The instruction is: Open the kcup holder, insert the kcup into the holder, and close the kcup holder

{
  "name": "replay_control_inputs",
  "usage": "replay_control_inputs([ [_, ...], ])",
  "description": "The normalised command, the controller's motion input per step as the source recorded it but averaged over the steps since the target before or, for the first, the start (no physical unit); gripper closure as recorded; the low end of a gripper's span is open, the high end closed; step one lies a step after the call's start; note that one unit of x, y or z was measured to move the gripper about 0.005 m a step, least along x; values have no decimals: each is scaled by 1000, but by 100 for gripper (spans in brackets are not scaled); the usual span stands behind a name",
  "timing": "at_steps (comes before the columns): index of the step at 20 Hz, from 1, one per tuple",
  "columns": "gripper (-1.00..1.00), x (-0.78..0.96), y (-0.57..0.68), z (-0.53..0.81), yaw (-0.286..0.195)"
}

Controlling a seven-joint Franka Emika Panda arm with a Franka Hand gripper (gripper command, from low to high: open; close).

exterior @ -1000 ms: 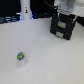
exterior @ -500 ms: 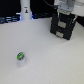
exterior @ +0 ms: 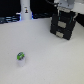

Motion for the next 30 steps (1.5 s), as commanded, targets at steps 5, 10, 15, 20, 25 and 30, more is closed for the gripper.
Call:
replay_control_inputs([
  [5,-100,-346,2,-371,-13],
  [10,-100,-336,8,-352,-6],
  [15,-100,-189,-67,97,-16],
  [20,-100,-340,-221,169,-42],
  [25,100,-215,19,-150,-11],
  [30,-100,-278,17,-257,-24],
])
